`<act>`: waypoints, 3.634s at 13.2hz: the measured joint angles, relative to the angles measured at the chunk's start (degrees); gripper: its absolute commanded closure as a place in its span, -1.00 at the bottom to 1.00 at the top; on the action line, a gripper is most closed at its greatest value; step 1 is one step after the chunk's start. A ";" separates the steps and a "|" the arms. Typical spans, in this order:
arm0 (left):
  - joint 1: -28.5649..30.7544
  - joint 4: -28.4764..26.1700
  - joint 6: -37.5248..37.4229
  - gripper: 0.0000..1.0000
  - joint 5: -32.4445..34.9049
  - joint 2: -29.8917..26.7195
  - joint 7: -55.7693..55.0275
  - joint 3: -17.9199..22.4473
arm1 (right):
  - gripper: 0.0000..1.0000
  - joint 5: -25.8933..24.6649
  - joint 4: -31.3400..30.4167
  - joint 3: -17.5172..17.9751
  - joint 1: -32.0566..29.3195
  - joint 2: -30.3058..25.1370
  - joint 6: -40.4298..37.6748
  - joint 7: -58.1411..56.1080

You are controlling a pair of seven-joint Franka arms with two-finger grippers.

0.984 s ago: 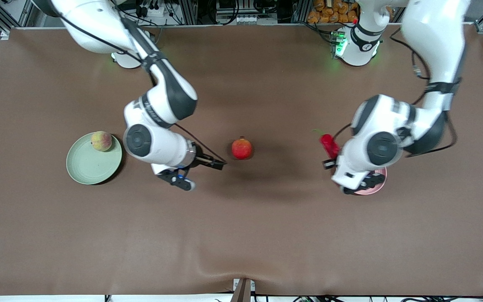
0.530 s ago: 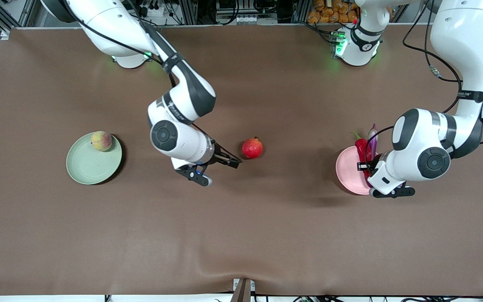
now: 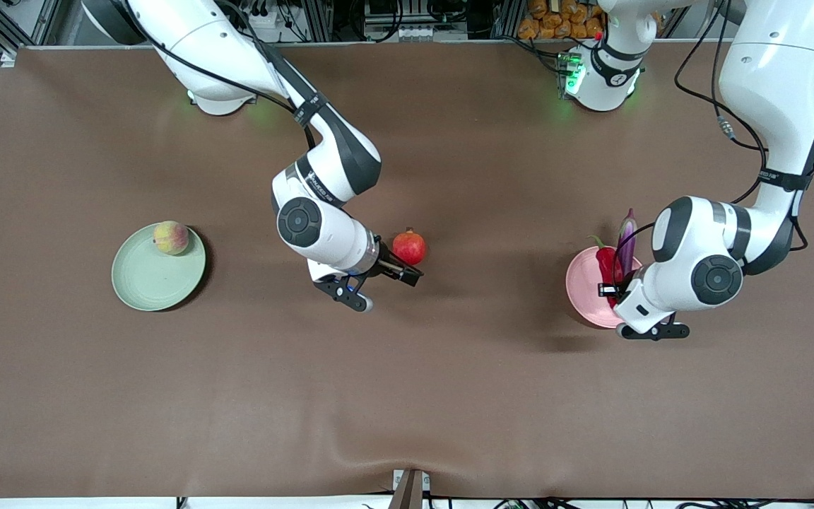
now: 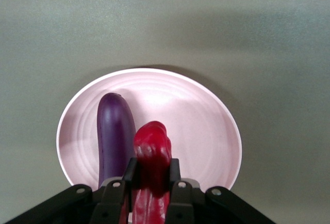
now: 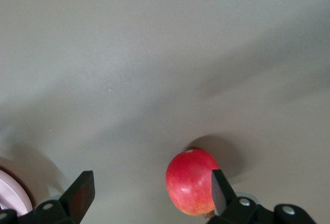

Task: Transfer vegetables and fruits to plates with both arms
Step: 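Place the chili on the pink plate while the right gripper reaches the apple, then grasp the red apple with the right gripper and lift it, then carry the apple to the green plate and release it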

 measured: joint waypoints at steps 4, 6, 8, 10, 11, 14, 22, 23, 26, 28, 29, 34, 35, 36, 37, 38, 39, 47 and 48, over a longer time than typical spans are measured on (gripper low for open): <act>0.06 1.54 0.54 -1.00 0.00 -0.05 -0.01 0.02 | -1.00 0.00 0.00 0.00 0.48 0.26 -0.01 0.00; 0.18 2.98 0.45 -1.00 0.01 -1.94 -0.01 0.02 | -1.00 0.00 0.00 -0.01 0.88 0.61 -0.08 0.00; 0.99 4.63 -3.07 -1.00 0.01 -6.80 -0.01 -0.01 | -1.00 -0.01 0.00 -0.06 2.15 1.39 -0.10 0.00; 2.57 6.49 -9.98 -1.00 -0.01 -13.57 0.01 -0.16 | -1.00 -0.21 0.01 -0.17 3.64 2.15 -0.04 0.00; 3.27 7.41 -12.98 -1.00 -0.24 -17.05 0.19 -0.19 | -1.00 -0.38 0.02 -0.23 4.36 2.49 -0.04 0.01; 4.30 9.21 -19.89 -1.00 -2.86 -26.40 1.42 -0.16 | -1.00 -1.92 0.05 -0.41 5.77 4.03 0.45 1.50; 8.98 9.51 -26.88 -1.00 -8.90 -34.33 7.66 0.07 | -1.00 -4.24 0.99 -0.45 8.22 7.73 3.59 4.13; 9.48 8.86 -27.12 -1.00 -8.97 -35.01 9.02 0.09 | -0.64 -5.03 1.15 -0.47 8.71 8.11 3.63 4.41; 10.11 3.38 -26.62 -1.00 -9.61 -39.03 10.91 0.35 | 1.00 -7.44 1.67 -0.48 9.33 8.46 3.46 4.63; 9.98 1.19 -26.06 -1.00 -9.76 -40.96 10.92 0.38 | 1.00 -8.28 1.96 -0.57 9.33 8.57 2.94 4.62; 9.54 1.02 -25.99 -1.00 -9.77 -41.38 10.92 0.90 | 1.00 -8.42 2.37 -0.84 9.25 8.58 1.62 4.62; 3.30 3.61 -26.90 -1.00 -9.81 -40.04 11.25 8.15 | 1.00 -8.23 17.04 -0.74 -1.52 7.10 -23.12 3.55; 2.04 5.94 -28.49 -1.00 -9.81 -38.59 11.25 8.76 | 1.00 -8.19 18.72 -0.48 -4.71 6.42 -26.87 0.38; 0.03 8.04 -29.78 -1.00 -9.81 -37.32 11.25 10.41 | 1.00 -8.34 19.47 -0.57 -7.45 5.59 -29.96 -5.24; -1.78 9.43 -30.48 -1.00 -9.81 -36.43 11.25 12.18 | 1.00 -8.83 19.64 -0.71 -10.07 4.77 -32.52 -11.21; -2.71 10.11 -30.82 -1.00 -9.81 -35.94 11.25 13.07 | 1.00 -10.03 19.65 -0.84 -12.75 4.22 -35.01 -15.91; -3.27 10.39 -30.93 -1.00 -9.81 -35.67 11.25 13.46 | 1.00 -11.74 19.64 -0.86 -15.53 4.07 -37.47 -19.62; -6.31 10.51 -31.36 -1.00 -9.83 -35.38 11.25 14.52 | 1.00 -16.86 10.91 -1.08 -34.24 4.21 -39.30 -51.49; -6.36 10.46 -31.42 -1.00 -9.83 -35.37 11.25 14.53 | 1.00 -16.87 10.38 -1.07 -36.52 4.20 -38.64 -55.61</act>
